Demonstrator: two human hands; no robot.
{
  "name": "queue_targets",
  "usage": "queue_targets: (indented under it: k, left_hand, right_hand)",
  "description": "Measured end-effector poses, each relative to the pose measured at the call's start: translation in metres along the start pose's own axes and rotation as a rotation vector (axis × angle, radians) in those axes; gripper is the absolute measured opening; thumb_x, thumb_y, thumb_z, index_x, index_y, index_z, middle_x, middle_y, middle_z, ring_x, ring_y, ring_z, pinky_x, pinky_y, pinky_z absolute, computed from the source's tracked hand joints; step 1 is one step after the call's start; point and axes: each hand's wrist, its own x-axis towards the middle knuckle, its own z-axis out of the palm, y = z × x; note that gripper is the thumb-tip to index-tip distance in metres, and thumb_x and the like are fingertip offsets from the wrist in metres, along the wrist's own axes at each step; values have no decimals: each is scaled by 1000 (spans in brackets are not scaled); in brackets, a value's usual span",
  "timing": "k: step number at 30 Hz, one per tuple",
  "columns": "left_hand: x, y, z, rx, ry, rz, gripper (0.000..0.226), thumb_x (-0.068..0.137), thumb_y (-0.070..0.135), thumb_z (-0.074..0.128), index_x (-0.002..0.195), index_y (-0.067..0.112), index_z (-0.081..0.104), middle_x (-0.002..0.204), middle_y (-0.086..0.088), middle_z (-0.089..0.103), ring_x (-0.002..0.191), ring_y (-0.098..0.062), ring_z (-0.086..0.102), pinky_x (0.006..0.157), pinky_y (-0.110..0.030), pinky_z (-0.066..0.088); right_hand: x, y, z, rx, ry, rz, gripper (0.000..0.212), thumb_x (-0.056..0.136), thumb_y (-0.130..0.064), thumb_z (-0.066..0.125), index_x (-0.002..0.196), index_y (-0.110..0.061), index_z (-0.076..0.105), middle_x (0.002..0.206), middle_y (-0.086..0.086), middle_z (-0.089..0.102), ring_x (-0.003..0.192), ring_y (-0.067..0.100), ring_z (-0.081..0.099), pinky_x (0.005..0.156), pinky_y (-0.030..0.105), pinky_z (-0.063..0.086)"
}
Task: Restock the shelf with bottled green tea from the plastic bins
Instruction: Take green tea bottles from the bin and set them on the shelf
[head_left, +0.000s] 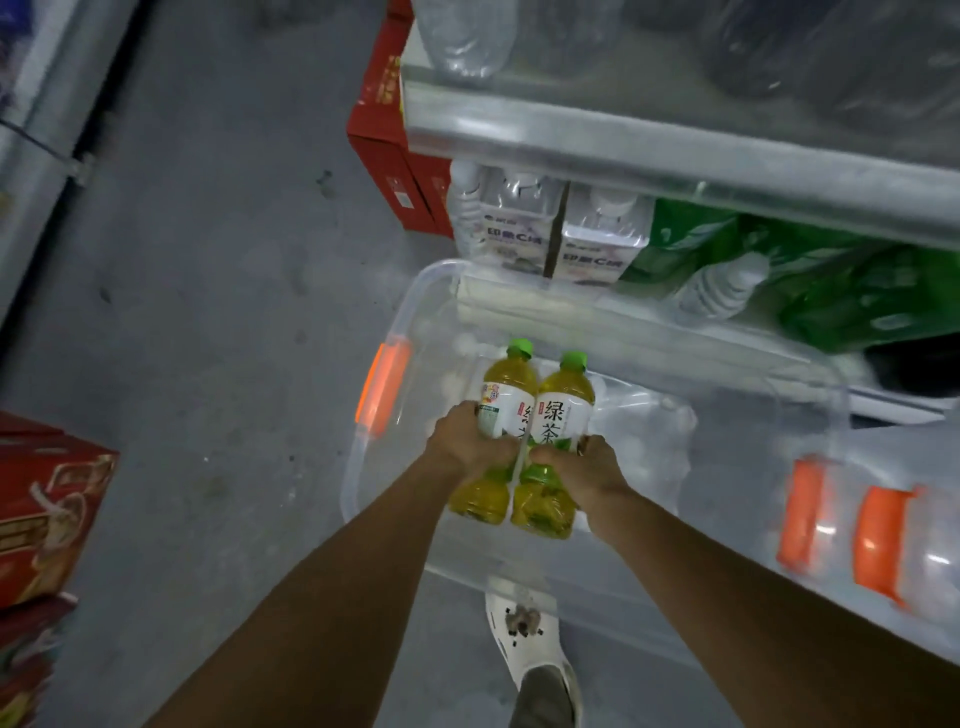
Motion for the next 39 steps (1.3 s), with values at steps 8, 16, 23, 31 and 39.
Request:
queue_targets:
  k: [8, 16, 23, 31, 39]
  left_hand:
    - [-141, 40, 11, -446, -149, 49, 49, 80, 9, 80, 126, 17, 64, 109, -14, 74, 99, -31, 73, 81, -43, 60]
    - [-306, 134, 84, -632, -194, 232, 80, 60, 59, 82, 129, 25, 61, 118, -7, 73, 106, -27, 71, 96, -50, 55]
    - [-465, 220, 183, -656, -66, 355, 100, 46, 98, 62, 124, 35, 66, 120, -2, 72, 107, -28, 70, 96, -53, 54]
    - [-635, 322, 303, -622, -176, 561, 97, 44, 93, 66, 117, 30, 71, 111, -6, 76, 103, -31, 71, 97, -57, 53]
    - [-733, 419, 395, -468, -277, 659, 106, 42, 100, 61, 129, 39, 61, 134, -1, 65, 119, -31, 64, 102, -57, 47]
  right_hand:
    - [-129, -13, -110, 161, -178, -82, 52, 66, -17, 78, 115, -16, 60, 103, 9, 73, 95, 29, 70, 85, 46, 57]
    - [-266, 3, -250, 378, -316, -277, 57, 63, -13, 67, 119, -14, 61, 113, 20, 69, 104, 42, 66, 90, 61, 52]
    - [-406, 19, -410, 339, -168, -507, 54, 54, -17, 61, 108, -18, 61, 96, 9, 69, 85, 26, 63, 72, 39, 51]
    - [-553, 68, -599, 284, -7, -714, 52, 60, -23, 70, 112, -23, 64, 100, 8, 74, 86, 25, 69, 75, 42, 56]
    - [-673, 96, -742, 287, 211, -874, 53, 57, -28, 84, 106, -20, 64, 82, -7, 74, 74, 8, 68, 65, 24, 52]
